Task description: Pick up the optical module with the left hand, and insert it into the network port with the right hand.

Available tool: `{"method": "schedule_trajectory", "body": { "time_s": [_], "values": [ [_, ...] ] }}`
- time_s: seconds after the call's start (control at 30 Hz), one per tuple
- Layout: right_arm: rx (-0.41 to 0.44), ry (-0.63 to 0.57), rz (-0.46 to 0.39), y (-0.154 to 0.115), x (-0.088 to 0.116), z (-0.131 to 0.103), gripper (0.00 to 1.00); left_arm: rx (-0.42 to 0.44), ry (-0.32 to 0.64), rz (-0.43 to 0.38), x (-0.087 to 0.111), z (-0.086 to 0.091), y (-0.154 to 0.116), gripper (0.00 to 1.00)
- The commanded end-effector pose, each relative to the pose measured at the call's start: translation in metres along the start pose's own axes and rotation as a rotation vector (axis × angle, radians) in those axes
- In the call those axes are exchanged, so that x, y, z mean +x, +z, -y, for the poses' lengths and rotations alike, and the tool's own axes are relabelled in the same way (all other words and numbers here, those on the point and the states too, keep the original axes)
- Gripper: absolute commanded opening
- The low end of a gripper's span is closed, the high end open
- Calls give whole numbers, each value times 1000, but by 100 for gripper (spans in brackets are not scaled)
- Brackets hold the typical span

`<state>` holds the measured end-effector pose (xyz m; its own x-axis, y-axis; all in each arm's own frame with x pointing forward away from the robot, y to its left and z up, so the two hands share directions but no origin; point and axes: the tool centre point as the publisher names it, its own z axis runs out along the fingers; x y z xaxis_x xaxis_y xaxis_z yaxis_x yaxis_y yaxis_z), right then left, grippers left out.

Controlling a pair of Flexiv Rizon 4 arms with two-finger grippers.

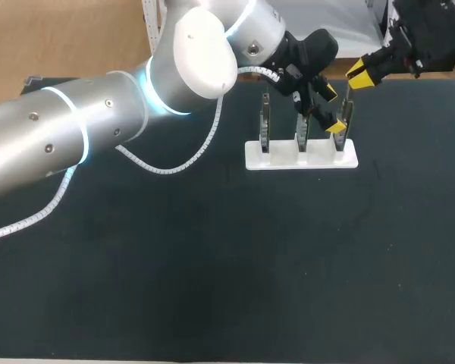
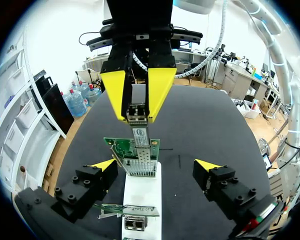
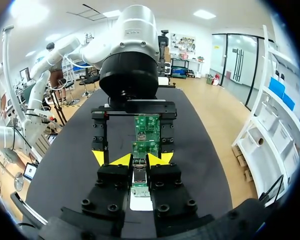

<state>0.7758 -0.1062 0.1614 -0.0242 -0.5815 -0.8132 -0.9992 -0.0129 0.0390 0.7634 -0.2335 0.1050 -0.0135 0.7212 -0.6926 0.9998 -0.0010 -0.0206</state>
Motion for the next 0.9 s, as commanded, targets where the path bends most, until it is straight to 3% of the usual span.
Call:
{"method": "schedule_trajectory", "body": {
  "time_s": [0.03,0.07,0.1,0.13,0.33,0.57,0.77,0.8,0.83,0.87,0.9],
  "values": [
    [5,3,3,2,0,0,0,3,-1,-6,-1,-2,1,100],
    [4,4,7,2,0,-1,13,3,-1,-6,-1,-2,1,100],
    [5,6,11,3,0,-1,50,3,-1,-6,-1,-2,1,100],
    [18,2,19,3,-1,-1,100,3,-1,-6,-1,-2,1,100],
    [55,1,91,-6,-12,2,100,3,-1,-6,-1,-2,1,100],
    [89,-20,243,-31,-44,11,100,3,-1,-6,-1,-2,1,100],
    [79,-33,240,-43,-65,15,100,3,-1,-6,-1,-2,1,100],
    [94,-39,227,-44,-67,15,77,3,-1,-6,-1,-2,1,100],
    [105,-44,221,-45,-69,16,17,3,-1,-6,-1,-2,1,100],
    [100,-60,216,-45,-71,16,0,3,-1,-6,-1,-2,1,100],
    [98,-70,203,-45,-72,16,0,3,-1,-6,-1,-2,1,100]
  ]
}}
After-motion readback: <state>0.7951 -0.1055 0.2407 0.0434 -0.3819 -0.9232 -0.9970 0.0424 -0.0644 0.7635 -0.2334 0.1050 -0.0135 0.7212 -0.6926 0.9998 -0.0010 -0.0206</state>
